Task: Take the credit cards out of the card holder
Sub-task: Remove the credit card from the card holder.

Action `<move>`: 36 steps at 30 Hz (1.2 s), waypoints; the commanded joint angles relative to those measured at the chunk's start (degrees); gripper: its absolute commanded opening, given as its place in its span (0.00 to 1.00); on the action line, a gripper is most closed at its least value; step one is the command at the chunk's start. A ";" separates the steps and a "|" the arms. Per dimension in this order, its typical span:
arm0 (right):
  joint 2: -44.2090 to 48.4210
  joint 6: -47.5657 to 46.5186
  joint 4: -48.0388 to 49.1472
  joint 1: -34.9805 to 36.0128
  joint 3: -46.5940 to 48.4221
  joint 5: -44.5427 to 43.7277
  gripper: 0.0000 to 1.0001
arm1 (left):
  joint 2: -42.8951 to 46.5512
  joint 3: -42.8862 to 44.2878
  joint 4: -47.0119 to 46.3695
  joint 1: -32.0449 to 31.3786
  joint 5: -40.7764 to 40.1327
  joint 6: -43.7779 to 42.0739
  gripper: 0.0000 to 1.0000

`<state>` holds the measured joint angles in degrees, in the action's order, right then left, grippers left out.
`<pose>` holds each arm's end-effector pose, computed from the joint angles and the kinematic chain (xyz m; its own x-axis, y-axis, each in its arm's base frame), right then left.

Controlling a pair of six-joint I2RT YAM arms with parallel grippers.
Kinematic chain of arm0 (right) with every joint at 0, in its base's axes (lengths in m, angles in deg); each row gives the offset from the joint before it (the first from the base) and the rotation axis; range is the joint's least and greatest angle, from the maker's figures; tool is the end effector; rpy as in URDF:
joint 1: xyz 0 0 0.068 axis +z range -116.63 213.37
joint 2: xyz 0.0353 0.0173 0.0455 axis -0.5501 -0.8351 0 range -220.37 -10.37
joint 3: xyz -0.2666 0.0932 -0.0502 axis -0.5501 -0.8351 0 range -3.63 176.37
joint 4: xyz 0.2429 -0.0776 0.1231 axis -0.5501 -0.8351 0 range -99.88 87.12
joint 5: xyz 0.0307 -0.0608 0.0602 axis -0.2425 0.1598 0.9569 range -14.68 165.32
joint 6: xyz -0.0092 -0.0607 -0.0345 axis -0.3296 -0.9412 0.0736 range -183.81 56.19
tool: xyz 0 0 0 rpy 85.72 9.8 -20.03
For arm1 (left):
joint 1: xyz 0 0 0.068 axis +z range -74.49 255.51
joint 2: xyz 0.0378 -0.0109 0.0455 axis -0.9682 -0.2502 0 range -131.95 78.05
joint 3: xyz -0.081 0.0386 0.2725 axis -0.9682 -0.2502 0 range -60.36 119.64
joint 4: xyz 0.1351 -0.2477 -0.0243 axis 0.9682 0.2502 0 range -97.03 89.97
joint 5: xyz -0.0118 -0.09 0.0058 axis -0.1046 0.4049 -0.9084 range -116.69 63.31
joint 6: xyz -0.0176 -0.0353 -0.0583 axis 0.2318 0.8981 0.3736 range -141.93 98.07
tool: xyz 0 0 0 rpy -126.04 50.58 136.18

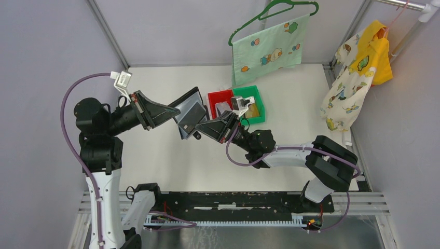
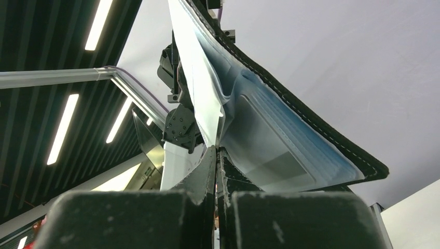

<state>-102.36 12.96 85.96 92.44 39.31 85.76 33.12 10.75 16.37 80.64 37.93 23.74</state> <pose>0.1715 0.3064 0.3123 -0.8156 0.5015 -0.2888 -0.5297 -0.4460 0.7215 0.1396 -0.0397 0.4871 -0.5818 -0.3600 -0.7294 0.6360 0.3577 -0.6838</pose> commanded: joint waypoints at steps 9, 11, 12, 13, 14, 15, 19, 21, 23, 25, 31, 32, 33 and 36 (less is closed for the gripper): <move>0.85 1.37 23.42 -0.19 -1.14 -3.29 0.00 | -0.74 3.88 -12.05 0.16 1.14 7.17 0.02; 0.44 1.62 23.47 -0.19 -1.04 -3.97 0.00 | -0.91 4.14 -13.73 0.18 1.26 8.71 0.02; 0.02 1.83 23.43 -0.23 -0.74 -4.31 0.00 | -1.01 4.27 -14.22 0.20 1.37 9.27 0.02; -0.43 2.25 23.53 -0.21 -0.23 -4.37 0.00 | -1.04 4.42 -14.58 0.13 1.38 9.67 0.02; -0.80 2.33 23.57 -0.10 0.17 -4.44 0.00 | -1.04 4.52 -14.87 0.16 1.46 9.92 0.02; -1.06 2.37 23.52 -0.13 0.38 -4.53 0.00 | -1.05 4.62 -15.27 0.13 1.63 10.15 0.02; -1.33 2.08 23.54 -0.01 -0.14 -5.03 0.00 | -1.44 5.57 -15.91 0.17 2.33 10.85 0.02; -1.27 1.80 23.52 -0.07 -0.49 -5.62 0.00 | -1.59 6.02 -16.65 0.13 2.33 11.61 0.02; -1.53 1.46 23.56 -0.17 -0.09 -6.03 0.00 | -1.83 6.15 -17.80 0.11 2.17 12.15 0.02; -2.41 1.64 23.47 -0.52 1.23 -6.57 0.00 | -2.21 6.05 -18.93 0.17 1.97 12.44 0.02; -6.80 3.40 23.42 -2.05 6.54 -6.50 0.00 | -5.08 5.66 -22.10 0.16 2.20 11.49 0.02; -7.18 3.57 23.43 -2.36 6.35 -6.55 0.00 | -5.53 5.82 -21.94 0.23 2.36 10.94 0.02; -7.29 3.72 23.45 -2.70 5.93 -6.49 0.00 | -5.96 6.13 -21.66 0.21 2.45 10.02 0.02; -7.29 4.17 23.44 -4.17 3.72 -5.97 0.00 | -7.20 7.83 -17.67 0.23 2.04 4.16 0.02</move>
<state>-109.66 15.52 85.83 90.01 43.40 80.14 27.50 15.06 -1.66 80.68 39.52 33.27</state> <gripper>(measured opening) 0.004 0.044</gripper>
